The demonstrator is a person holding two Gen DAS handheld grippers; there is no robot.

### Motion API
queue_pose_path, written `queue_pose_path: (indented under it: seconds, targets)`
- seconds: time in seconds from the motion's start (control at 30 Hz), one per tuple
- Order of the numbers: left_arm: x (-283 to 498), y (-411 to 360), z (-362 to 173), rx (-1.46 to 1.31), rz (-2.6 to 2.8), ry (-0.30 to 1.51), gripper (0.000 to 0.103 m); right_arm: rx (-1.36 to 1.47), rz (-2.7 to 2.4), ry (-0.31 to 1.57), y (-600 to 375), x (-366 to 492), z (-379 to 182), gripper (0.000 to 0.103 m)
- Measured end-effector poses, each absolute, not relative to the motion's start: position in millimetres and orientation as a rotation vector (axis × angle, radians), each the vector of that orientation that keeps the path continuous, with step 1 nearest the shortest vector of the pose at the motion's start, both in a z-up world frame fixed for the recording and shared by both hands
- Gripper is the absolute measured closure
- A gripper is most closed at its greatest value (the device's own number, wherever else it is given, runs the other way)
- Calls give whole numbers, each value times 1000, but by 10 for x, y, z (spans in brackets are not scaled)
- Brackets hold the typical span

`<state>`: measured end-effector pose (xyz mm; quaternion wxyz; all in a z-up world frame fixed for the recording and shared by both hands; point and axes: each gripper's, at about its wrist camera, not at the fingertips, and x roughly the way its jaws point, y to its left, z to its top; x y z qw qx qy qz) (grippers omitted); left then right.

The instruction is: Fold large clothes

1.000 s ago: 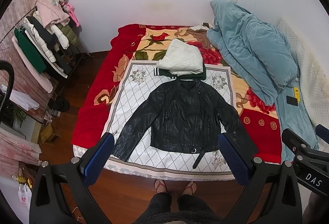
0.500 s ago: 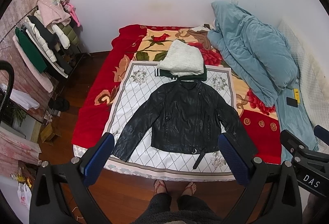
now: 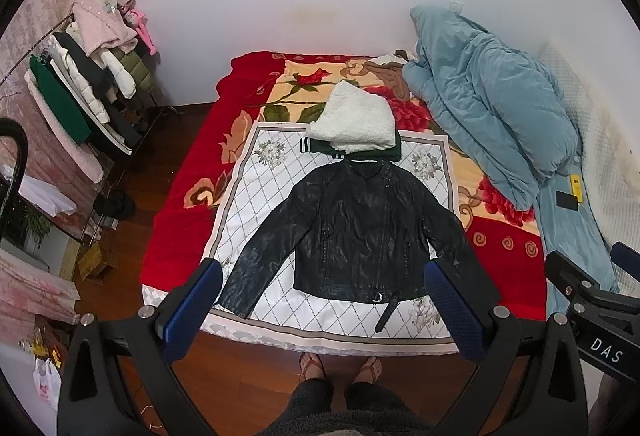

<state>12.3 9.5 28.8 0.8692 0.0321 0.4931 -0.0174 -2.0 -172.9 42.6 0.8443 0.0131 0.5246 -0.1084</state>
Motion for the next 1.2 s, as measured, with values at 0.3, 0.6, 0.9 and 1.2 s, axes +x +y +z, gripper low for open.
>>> queue_pose_path:
  seconds: [0.3,0.6,0.9,1.2]
  targets:
    - [92,56,256,63,-34,1031,0,28,-230,1103,-1736,-9,454,0]
    - [82,60,252,64,-36,1028,0,30,-230,1101,-1765,4,480,0]
    - [68,64,246,64,-36,1025,0,31,-231,1098,-1773,5,499,0]
    - [278,-4,328,74,-56,1030,0,41,-237,1103,-1796,19,502,0]
